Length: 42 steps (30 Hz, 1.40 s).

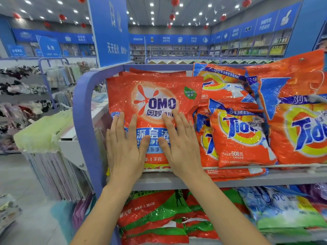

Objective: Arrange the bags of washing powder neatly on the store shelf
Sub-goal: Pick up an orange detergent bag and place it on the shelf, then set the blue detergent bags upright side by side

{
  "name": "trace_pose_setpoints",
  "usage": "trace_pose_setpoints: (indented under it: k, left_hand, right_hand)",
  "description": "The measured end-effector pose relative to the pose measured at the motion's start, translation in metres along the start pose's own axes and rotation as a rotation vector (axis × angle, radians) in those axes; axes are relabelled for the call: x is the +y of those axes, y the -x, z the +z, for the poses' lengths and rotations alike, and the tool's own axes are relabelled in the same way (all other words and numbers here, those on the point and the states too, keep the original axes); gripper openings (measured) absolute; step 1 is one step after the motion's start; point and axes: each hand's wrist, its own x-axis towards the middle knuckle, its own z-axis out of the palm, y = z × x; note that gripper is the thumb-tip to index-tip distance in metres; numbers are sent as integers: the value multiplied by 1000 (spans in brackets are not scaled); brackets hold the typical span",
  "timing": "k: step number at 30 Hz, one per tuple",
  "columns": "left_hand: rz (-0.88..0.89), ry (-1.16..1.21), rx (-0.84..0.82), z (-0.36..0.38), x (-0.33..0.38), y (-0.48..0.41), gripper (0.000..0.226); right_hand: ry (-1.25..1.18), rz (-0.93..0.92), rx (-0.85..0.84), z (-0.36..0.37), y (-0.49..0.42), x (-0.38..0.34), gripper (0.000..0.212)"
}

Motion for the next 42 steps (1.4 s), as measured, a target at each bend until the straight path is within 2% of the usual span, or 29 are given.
trace_pose_setpoints:
  k: [7,10,13,17,20,23,25,28,32,36,42]
  left_hand:
    - [3,15,8,-3,4,2,70]
    - [8,36,57,-6,8,4,64]
    - [47,47,180,-8,19,10,51]
    - [100,143,358,-5,53,43,27]
    - [163,205,373,11,86,90,17]
    - [236,190,251,39,115,132,14]
    - [223,175,123,58,133,153,15]
    - [160,112,-87,85,162,178,25]
    - [116,-23,-301,116,199,201,39]
    - [63,-81,-404,145,211,213,48]
    - [48,-122,-445,189,229,219,53]
  right_hand:
    - [-34,17,-78,-8,2,-4,68]
    - [-117,23,-160,-19,0,-7,62]
    - [-214,-5,-64,-37,16,-13,52]
    - [-227,-47,48,-65,61,-2,36]
    - [-224,-10,82,-86,100,24,25]
    - [-133,8,73,-106,145,66,22]
    - [-93,60,32,-121,174,104,22]
    - [-43,161,-9,-146,210,164,21]
    - [-31,342,23,-172,237,234,23]
    - [-75,484,0,-174,246,293,21]
    - [-94,414,-228,-138,223,348,53]
